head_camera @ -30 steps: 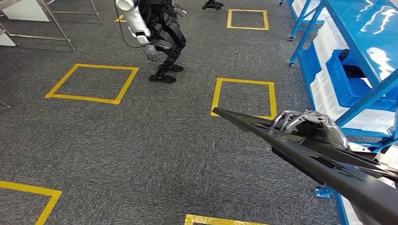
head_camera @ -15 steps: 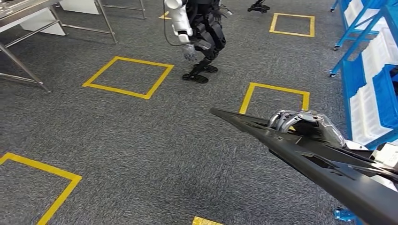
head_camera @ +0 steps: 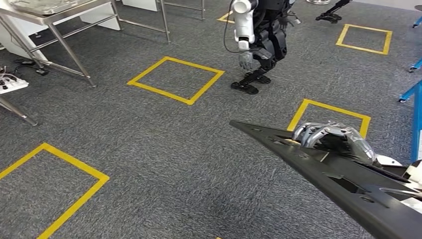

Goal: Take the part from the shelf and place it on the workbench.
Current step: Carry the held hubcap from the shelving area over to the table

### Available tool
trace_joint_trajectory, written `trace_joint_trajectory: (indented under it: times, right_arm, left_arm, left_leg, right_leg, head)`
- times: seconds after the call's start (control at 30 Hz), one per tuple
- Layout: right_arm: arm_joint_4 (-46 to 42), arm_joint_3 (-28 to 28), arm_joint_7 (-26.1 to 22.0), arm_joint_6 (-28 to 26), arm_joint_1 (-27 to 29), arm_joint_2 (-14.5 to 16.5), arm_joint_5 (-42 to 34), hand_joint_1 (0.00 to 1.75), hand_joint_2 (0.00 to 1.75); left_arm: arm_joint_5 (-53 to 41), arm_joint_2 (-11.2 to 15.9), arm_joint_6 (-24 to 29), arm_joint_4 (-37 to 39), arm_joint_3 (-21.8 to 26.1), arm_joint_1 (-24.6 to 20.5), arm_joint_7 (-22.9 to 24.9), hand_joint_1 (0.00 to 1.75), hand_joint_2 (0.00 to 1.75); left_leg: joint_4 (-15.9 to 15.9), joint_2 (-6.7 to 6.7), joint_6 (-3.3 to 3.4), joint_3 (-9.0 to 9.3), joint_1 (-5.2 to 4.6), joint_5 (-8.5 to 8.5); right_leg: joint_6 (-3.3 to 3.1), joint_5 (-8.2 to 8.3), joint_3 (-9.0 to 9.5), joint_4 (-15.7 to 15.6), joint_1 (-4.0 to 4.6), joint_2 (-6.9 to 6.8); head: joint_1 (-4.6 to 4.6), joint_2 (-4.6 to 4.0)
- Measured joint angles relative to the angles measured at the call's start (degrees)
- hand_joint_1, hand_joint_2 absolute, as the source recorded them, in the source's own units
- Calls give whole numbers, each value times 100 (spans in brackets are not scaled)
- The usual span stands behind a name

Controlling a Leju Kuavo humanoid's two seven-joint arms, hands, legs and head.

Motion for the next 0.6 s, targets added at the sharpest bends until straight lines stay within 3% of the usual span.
trace_joint_trajectory:
  times: [0.07, 0.13, 0.2, 0.27, 0.3, 0.33, 0.37, 0.4, 0.47, 0.5, 0.57, 0.6]
  right_arm:
    - [-29, -24, -7, 29, -20, -15, -9, 175, 175]
    - [-45, -26, -2, 57, -62, -14, -9, 175, 175]
    - [-51, -25, 8, 73, -86, -13, -2, 175, 175]
    - [-48, -20, 19, 74, -96, -8, 8, 175, 175]
    - [-43, -15, 25, 73, -107, -2, 14, 175, 175]
    - [-35, -9, 28, 73, -123, 5, 19, 175, 175]
    - [-28, -2, 31, 73, -145, 14, 23, 175, 175]
    - [-22, 5, 32, 73, -174, 22, 27, 175, 175]
    - [-11, 15, 36, 74, -234, 33, 36, 175, 175]
    - [-3, 20, 39, 76, -266, 39, 43, 175, 175]
    - [16, 31, 48, 82, -334, 51, 53, 175, 175]
    - [22, 38, 53, 86, -371, 58, 58, 175, 175]
  left_arm:
    - [2, 2, 2, 0, 1, 21, -1, 0, 175]
    - [5, 0, -12, 0, 2, 31, -17, 0, 175]
    - [10, -2, -36, 0, 2, 0, -49, 0, 175]
    - [14, -8, -67, 0, 1, -29, -72, 0, 175]
    - [15, -11, -81, 0, 1, -29, -79, 0, 175]
    - [17, -15, -89, 1, 1, -23, -85, 0, 175]
    - [20, -16, -94, 1, 2, -18, -93, 0, 175]
    - [25, -16, -101, 1, 2, -17, -102, 0, 175]
    - [31, -20, -114, 0, 2, -40, -118, 0, 175]
    - [36, -22, -120, 0, 2, -49, -123, 0, 175]
    - [45, -26, -125, 0, 2, -48, -134, 0, 175]
    - [52, -25, -125, 0, 2, -41, -140, 0, 175]
  left_leg:
    - [-8, -99, -62, -23, 26, 0]
    - [105, 79, -122, -78, 24, -90]
    - [617, 414, -178, -332, 26, -364]
    - [1325, 544, -226, -711, 59, -621]
    - [1502, 561, -243, -819, 75, -626]
    - [1451, 578, -252, -812, 87, -522]
    - [1188, 612, -253, -697, 94, -334]
    - [798, 716, -242, -516, 91, -126]
    - [194, 944, -189, -226, 37, 93]
    - [69, 1018, -153, -169, 5, 101]
    - [51, 951, -76, -159, -35, 63]
    - [32, 893, -39, -139, -35, 62]
  right_leg:
    - [-39, -11, 28, -42, 8, -93]
    - [-107, -8, 64, -76, -4, -232]
    - [-157, -24, 95, -93, -4, -390]
    - [-171, -55, 115, -92, 3, -558]
    - [-166, -73, 128, -92, 4, -639]
    - [-155, -94, 149, -92, 3, -712]
    - [-138, -119, 179, -91, 3, -782]
    - [-115, -148, 216, -91, 4, -848]
    - [-51, -207, 274, -88, 26, -968]
    - [-17, -231, 299, -90, 36, -1024]
    - [45, -266, 357, -113, 31, -1135]
    - [76, -296, 392, -111, 15, -1111]
  head:
    - [-2, 0]
    - [-4, 0]
    - [-6, 0]
    - [-7, 0]
    - [-7, 0]
    - [-7, 0]
    - [-6, 0]
    - [-6, 0]
    - [-7, 0]
    - [-7, 0]
    - [-7, 0]
    - [-7, 0]
